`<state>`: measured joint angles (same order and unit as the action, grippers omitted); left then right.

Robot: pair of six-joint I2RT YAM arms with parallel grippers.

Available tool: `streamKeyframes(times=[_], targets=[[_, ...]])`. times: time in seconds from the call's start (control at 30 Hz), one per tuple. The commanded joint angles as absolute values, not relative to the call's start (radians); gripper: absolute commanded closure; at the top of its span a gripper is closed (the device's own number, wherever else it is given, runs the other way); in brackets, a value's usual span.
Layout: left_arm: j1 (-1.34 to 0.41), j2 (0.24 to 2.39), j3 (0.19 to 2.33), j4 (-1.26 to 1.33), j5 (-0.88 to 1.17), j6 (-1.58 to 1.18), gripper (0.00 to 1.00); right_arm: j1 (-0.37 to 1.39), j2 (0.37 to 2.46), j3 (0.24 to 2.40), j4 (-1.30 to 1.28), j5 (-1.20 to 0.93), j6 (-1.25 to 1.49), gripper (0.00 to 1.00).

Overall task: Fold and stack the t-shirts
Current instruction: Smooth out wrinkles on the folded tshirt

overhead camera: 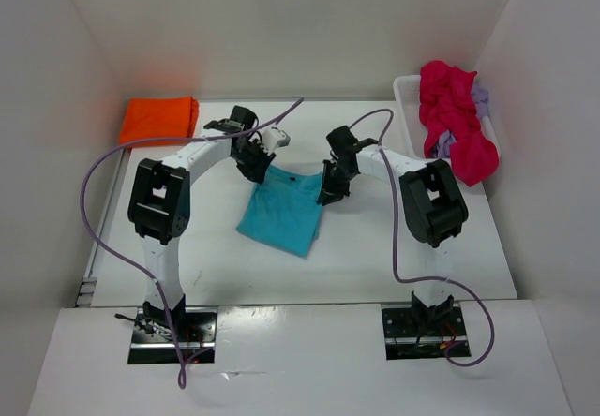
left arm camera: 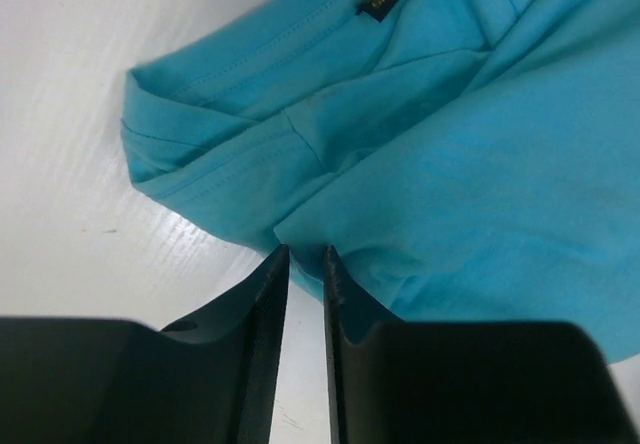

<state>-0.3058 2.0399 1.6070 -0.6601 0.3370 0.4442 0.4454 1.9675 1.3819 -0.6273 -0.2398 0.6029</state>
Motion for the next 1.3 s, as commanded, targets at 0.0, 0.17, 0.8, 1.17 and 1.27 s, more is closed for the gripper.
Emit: streamKeyframes(times=[0.0, 0.17, 0.8, 1.17, 1.27], targets=[[-0.307, 2.034, 1.586, -0.696, 0.362, 0.472, 0.74, 0.451, 2.002, 1.417, -0.586, -0.293, 0.583, 0.77], [-0.307, 2.023, 1.577, -0.687, 0.38, 0.462, 1.0, 0.451, 1.993, 1.428, -0.586, -0.27, 0.592, 1.0], [-0.239, 1.937, 1.6, -0.511, 0.387, 0.353, 1.0, 0.39, 1.982, 1.561, -0.546, -0.232, 0.628, 1.0], [-0.23, 2.089, 1.695, -0.446, 0.279, 0.282, 0.41, 0.347, 2.138, 1.722, -0.552, -0.229, 0.589, 0.64], [-0.19, 1.999, 1.683, -0.459, 0.255, 0.243, 0.2, 0.356, 2.102, 1.776, -0.565, -0.166, 0.549, 0.55]])
